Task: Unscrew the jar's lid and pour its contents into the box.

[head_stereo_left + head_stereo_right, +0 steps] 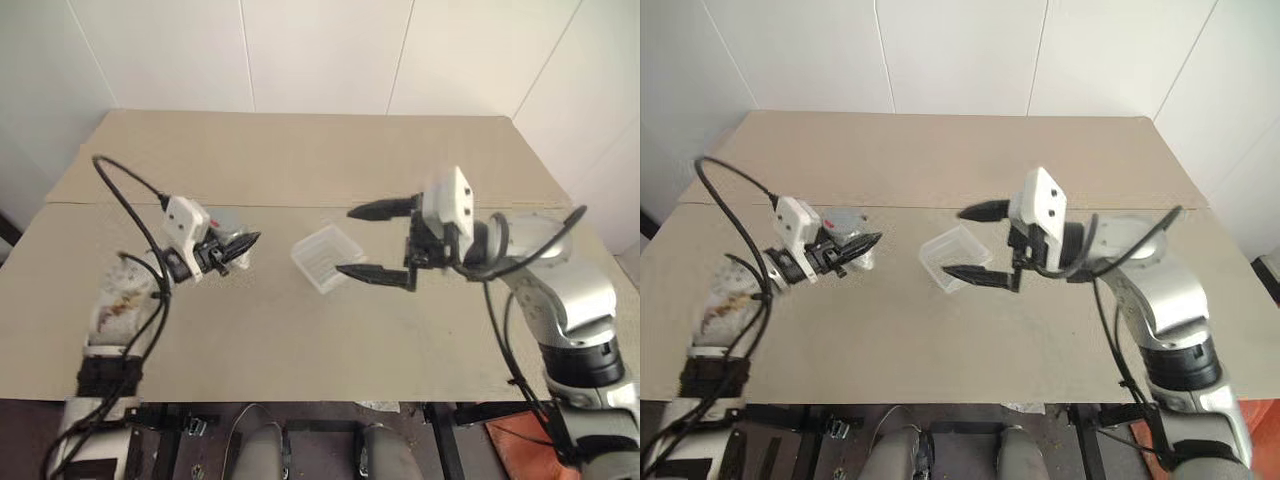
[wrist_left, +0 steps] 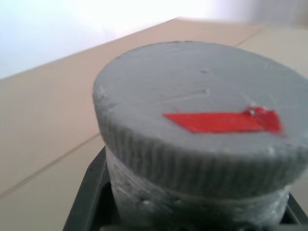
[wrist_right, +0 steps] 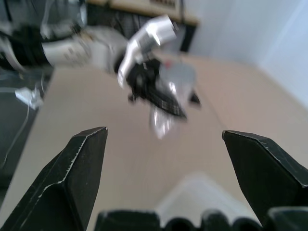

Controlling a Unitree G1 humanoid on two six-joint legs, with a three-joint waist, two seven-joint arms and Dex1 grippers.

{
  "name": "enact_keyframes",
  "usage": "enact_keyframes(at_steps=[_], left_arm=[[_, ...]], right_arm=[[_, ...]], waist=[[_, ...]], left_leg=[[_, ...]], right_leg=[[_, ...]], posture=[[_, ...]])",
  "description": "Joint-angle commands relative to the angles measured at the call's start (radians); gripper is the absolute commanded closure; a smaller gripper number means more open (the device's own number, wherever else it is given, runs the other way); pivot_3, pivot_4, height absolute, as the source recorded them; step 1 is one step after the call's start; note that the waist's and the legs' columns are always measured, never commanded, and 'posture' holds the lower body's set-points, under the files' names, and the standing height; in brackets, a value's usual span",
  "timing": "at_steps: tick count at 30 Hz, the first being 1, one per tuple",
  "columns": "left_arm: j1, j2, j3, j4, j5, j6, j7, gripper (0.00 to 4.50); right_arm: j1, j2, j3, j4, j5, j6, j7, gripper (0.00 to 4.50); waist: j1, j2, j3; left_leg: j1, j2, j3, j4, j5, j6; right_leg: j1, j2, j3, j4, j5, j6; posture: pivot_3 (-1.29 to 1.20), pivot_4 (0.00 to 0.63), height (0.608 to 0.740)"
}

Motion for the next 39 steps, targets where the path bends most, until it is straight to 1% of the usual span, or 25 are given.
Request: enact_keyframes(at_steps=[1,4,7,12,17,20,23,24,25,26,28,31,33,35,37,38,39], left_arm=[[-0.081,0.055,-0.030,0.017,-0.100,0.045,-0.252,2.55],[-0.161,0.062,-0.069,0.093,-0.106,0.043,-0.382,2.55],[-0.228,0.042,-0.092,0.154,-0.097,0.036,-0.448,2.55],[-0.290,0.011,-0.121,0.219,-0.063,-0.007,-0.506,2.55],[-0.302,0.000,-0.125,0.227,-0.060,-0.017,-0.537,2.55],[-0.301,-0.001,-0.124,0.224,-0.055,-0.020,-0.547,2.55],[-0.299,0.003,-0.125,0.222,-0.051,-0.025,-0.559,2.55],[-0.299,0.004,-0.126,0.222,-0.050,-0.027,-0.564,2.55],[-0.301,0.005,-0.127,0.221,-0.052,-0.027,-0.574,2.55],[-0.303,0.008,-0.127,0.217,-0.059,-0.025,-0.593,2.55],[-0.309,0.018,-0.130,0.203,-0.084,-0.022,-0.636,2.55],[-0.318,0.070,-0.167,0.142,-0.213,0.021,-0.653,2.55],[-0.319,0.114,-0.202,0.095,-0.291,0.034,-0.653,2.55],[-0.318,0.149,-0.231,0.063,-0.336,0.030,-0.653,2.55],[-0.314,0.165,-0.243,0.052,-0.353,0.022,-0.653,2.55],[-0.311,0.168,-0.243,0.052,-0.352,0.017,-0.653,2.55],[-0.306,0.169,-0.242,0.055,-0.346,0.009,-0.653,2.55]], right_arm=[[-0.131,0.109,0.031,0.042,0.030,0.086,-0.092,0.00],[-0.210,0.189,0.075,0.087,0.007,0.147,-0.147,0.00],[-0.256,0.242,0.106,0.124,-0.014,0.195,-0.198,0.00],[-0.277,0.287,0.133,0.163,-0.036,0.238,-0.239,0.00],[-0.288,0.320,0.134,0.202,-0.049,0.264,-0.267,0.00],[-0.290,0.334,0.118,0.212,-0.037,0.273,-0.266,0.60],[-0.292,0.336,0.102,0.211,-0.018,0.274,-0.247,1.52],[-0.291,0.336,0.097,0.212,-0.009,0.272,-0.237,1.74],[-0.292,0.335,0.089,0.215,0.007,0.273,-0.220,1.75],[-0.291,0.330,0.082,0.224,0.029,0.260,-0.175,1.75],[-0.285,0.302,0.080,0.248,0.068,0.196,-0.022,1.75],[-0.308,0.255,0.113,0.360,0.087,0.025,0.328,1.75],[-0.356,0.265,0.122,0.466,0.090,-0.037,0.470,1.75],[-0.412,0.291,0.120,0.580,0.089,-0.093,0.580,1.75],[-0.459,0.320,0.124,0.686,0.050,-0.155,0.621,1.75],[-0.473,0.332,0.125,0.720,0.028,-0.180,0.619,1.75],[-0.481,0.340,0.126,0.741,0.008,-0.193,0.601,1.40]], waist=[[-0.007,0.000,0.000],[-0.009,0.000,0.000],[-0.007,0.000,0.000],[-0.006,0.000,0.000],[-0.014,0.000,0.000],[-0.017,0.000,0.000],[-0.016,0.000,0.000],[-0.016,0.000,0.000],[-0.016,0.000,0.000],[-0.015,0.000,0.000],[-0.013,0.000,0.000],[-0.013,0.000,0.000],[-0.016,0.000,0.001],[-0.025,0.000,0.001],[-0.031,0.000,0.001],[-0.032,0.001,0.001],[-0.031,0.001,0.001]], left_leg=[[0.000,0.000,0.001,0.000,0.000,0.000],[0.000,0.000,0.001,0.000,0.000,0.000],[-0.002,-0.001,0.005,0.000,0.000,0.000],[-0.003,-0.001,0.006,0.000,0.000,0.000],[-0.003,-0.001,0.006,0.000,0.000,0.000],[-0.003,0.000,0.006,0.000,0.000,0.000],[-0.003,0.000,0.005,0.000,0.000,0.000],[-0.004,0.000,0.005,0.000,0.000,0.000],[-0.004,0.000,0.005,0.000,0.000,0.000],[-0.004,0.000,0.005,0.000,0.000,0.000],[-0.004,0.000,0.005,0.000,0.000,0.000],[-0.006,-0.001,0.005,0.001,0.000,0.000],[-0.006,-0.001,0.002,0.001,0.000,0.001],[-0.006,0.000,-0.001,0.001,0.000,0.001],[-0.005,0.001,-0.002,0.000,0.000,0.001],[-0.005,0.001,-0.002,0.000,0.000,0.000],[-0.004,0.001,-0.002,0.000,0.000,0.000]], right_leg=[[0.000,0.000,0.000,0.001,0.000,0.000],[-0.001,0.000,0.000,0.001,0.000,0.000],[0.000,0.000,-0.001,0.000,0.000,0.000],[-0.001,0.000,-0.001,0.000,0.000,0.000],[-0.002,0.000,-0.001,0.001,0.000,0.000],[-0.002,0.001,-0.001,0.001,0.000,0.000],[-0.003,0.001,-0.001,0.001,0.000,0.000],[-0.003,0.001,-0.001,0.001,0.000,0.000],[-0.003,0.001,-0.001,0.001,0.000,0.000],[-0.003,0.001,-0.001,0.001,0.000,0.000],[-0.002,0.001,-0.001,0.001,0.000,0.000],[-0.002,0.001,-0.001,0.000,0.000,0.001],[-0.003,0.001,0.000,0.000,0.001,0.001],[-0.004,0.002,0.000,0.001,0.001,0.001],[-0.005,0.003,0.001,0.002,0.000,0.001],[-0.005,0.004,0.001,0.002,0.000,0.001],[-0.005,0.004,0.001,0.002,0.000,0.001]], posture=[[0.00,0.150,0.740],[0.00,0.150,0.740],[0.00,0.150,0.740],[0.00,0.150,0.740],[0.00,0.150,0.740],[0.00,0.150,0.740],[0.00,0.150,0.740],[0.00,0.150,0.740],[0.00,0.150,0.740],[0.00,0.150,0.740],[0.00,0.150,0.740],[0.00,0.150,0.740],[0.00,0.150,0.740],[0.00,0.150,0.740],[0.00,0.150,0.740],[0.00,0.150,0.740],[0.00,0.150,0.740]])
